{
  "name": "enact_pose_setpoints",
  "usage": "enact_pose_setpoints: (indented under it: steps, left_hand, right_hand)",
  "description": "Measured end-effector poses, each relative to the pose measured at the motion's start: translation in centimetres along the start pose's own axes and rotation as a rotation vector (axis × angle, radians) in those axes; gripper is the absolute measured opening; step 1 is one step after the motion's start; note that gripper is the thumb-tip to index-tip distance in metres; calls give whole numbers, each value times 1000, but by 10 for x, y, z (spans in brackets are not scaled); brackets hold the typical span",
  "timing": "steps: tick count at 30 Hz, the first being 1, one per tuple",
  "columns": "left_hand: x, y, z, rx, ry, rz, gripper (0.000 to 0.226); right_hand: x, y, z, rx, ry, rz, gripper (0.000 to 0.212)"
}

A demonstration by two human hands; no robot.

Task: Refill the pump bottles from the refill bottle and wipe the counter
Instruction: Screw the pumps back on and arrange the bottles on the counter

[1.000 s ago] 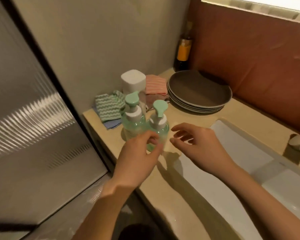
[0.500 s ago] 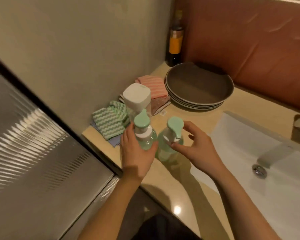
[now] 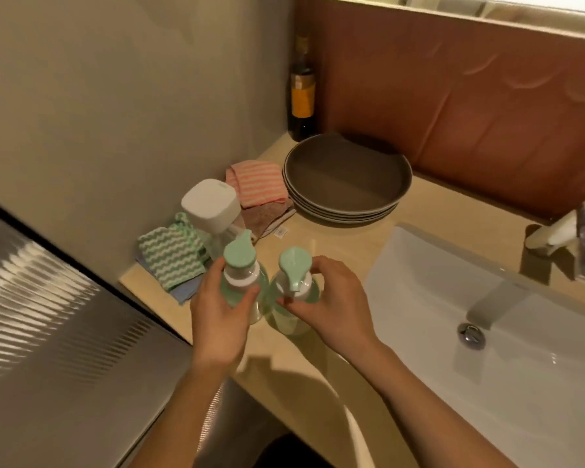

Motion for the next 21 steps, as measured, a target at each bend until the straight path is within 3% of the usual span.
enact_pose_setpoints:
  steps: [8,21]
  left_hand:
    - [-1,-40,-67,25,199,-205,49]
    - [63,-117,-292,-165,600,-188,62]
  right_hand:
    - [8,-60,52,69,-81,-184,43]
    - [62,-199,190,-11,-567,-421,44]
Point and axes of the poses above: each hand's wrist, its own x-axis towards the middle knuckle, its own z-axis out of the back of the hand, y = z × x, the point moved 8 cm from there along x, towards the middle knuckle, and after that the axes turned 9 degrees about -x, right-handed, at the moved point
